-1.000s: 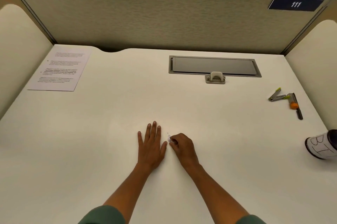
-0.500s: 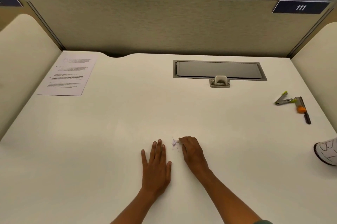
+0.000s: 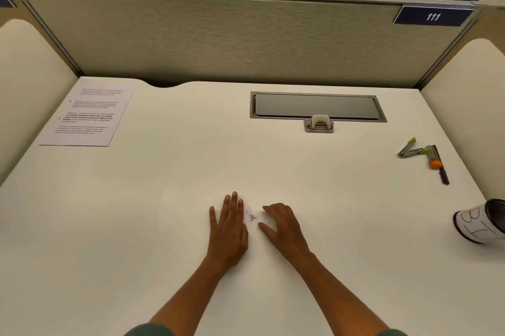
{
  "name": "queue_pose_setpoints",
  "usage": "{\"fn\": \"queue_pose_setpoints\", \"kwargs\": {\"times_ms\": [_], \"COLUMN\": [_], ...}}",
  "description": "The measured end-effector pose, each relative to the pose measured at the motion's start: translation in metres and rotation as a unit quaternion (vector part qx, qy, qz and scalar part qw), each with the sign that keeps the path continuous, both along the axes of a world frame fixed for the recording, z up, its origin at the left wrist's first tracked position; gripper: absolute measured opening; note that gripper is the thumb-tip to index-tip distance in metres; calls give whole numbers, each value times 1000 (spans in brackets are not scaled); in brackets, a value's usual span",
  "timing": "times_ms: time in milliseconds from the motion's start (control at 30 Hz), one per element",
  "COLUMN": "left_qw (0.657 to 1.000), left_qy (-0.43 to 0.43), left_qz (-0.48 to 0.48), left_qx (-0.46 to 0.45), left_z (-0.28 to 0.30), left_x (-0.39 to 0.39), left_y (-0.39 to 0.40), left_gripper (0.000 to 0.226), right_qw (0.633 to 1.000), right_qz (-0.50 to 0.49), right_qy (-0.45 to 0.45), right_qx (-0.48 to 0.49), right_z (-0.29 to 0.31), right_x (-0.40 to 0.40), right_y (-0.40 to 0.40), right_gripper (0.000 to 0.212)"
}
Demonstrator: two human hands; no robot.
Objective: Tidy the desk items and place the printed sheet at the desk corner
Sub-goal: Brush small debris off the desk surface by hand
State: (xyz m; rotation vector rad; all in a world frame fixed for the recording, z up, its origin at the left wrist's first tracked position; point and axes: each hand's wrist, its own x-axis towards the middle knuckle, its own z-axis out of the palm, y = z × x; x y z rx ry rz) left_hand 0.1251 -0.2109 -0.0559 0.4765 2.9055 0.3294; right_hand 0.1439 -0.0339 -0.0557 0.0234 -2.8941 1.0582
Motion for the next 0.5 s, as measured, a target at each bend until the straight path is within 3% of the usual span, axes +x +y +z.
{"fn": "queue_pose_setpoints", "kwargs": {"times_ms": [300,500], "left_qw": [997,998], "left_qy": [-36,-28], "left_qz": [-62,-51], "left_qx": [-8,34], "left_z": [-6,-3], "left_x": [-16,-14], "left_y": [-9,-17], "left_gripper": [66,66], "right_qw": [997,999], "right_qz": [-17,4], "right_qy": [-42,-45], "right_qx": [58,28], "right_z": [-2,4], "right_x": [-8,-22], "right_y": [-9,-11], "right_gripper": [54,53]}}
